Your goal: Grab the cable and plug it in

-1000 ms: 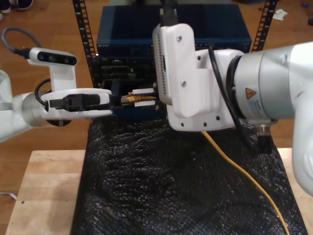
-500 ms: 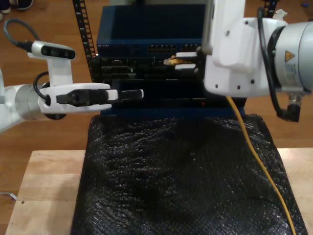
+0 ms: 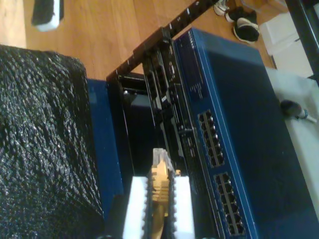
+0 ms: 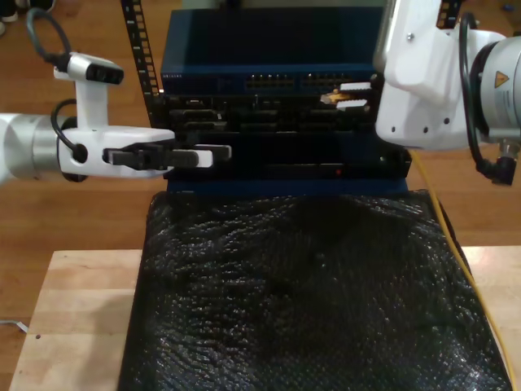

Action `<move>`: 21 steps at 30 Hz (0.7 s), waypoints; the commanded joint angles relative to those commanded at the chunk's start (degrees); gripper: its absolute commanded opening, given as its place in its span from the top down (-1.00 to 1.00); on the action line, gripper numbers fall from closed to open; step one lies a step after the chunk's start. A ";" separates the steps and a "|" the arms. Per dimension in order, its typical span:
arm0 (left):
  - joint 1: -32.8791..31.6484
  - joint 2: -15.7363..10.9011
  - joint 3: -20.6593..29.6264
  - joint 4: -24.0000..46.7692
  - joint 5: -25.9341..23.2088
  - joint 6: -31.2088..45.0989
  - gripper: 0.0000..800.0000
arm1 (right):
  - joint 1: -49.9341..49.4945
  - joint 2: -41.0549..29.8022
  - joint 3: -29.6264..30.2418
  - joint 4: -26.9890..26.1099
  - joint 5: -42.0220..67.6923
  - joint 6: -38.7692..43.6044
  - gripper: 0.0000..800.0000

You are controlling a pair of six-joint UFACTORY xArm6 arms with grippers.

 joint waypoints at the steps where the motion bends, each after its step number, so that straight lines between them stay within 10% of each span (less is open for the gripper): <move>1: 0.53 0.00 -0.35 0.88 -0.70 -0.09 -0.99 | -0.26 0.62 0.00 -0.09 0.00 0.00 1.00; 21: 7.30 -2.02 -7.65 27.78 -9.32 0.35 -0.99 | -4.40 4.66 0.00 -0.09 -0.09 0.79 1.00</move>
